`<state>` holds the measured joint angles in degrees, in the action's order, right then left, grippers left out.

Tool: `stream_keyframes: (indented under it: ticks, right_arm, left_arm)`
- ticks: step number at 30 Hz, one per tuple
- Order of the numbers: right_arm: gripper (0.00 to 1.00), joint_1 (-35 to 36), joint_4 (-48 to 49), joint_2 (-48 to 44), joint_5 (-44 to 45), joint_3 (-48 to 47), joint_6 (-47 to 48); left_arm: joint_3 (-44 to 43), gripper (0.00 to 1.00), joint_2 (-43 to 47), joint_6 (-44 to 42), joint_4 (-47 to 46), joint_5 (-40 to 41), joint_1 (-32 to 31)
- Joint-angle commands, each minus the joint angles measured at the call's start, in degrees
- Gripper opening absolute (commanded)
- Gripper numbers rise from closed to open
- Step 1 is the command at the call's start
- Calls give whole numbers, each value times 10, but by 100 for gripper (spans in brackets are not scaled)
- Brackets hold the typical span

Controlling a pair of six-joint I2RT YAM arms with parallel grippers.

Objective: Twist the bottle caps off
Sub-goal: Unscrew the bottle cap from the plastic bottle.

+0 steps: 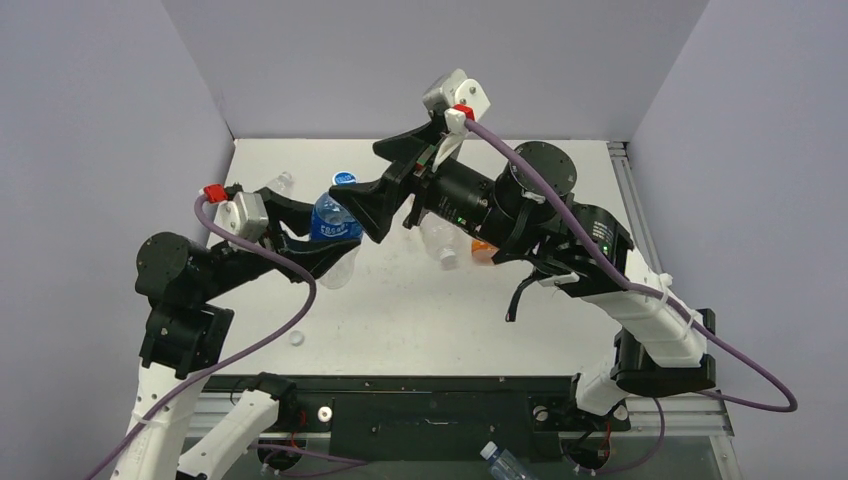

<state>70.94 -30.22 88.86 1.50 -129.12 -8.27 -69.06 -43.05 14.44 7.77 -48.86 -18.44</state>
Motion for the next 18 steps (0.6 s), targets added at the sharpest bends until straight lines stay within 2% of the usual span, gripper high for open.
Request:
stream_keyframes:
  ticks: [1,4,8,14,18]
  right_arm:
    - [81,12,-59,25,157,-70,8]
    - [81,11,-66,42,160,-86,4]
    - [75,8,-50,59,131,-85,-7]
    - [62,-10,-28,84,93,-89,-44]
    - [49,-18,-7,83,77,-73,-60]
  left_arm:
    - [20,0,14,-134,32,123,-2]
    - [27,0,13,-141,30,140,-3]
    - [30,0,12,-141,30,141,-6]
    - [34,0,10,-140,24,146,-19]
    - [35,0,8,-142,24,158,-27]
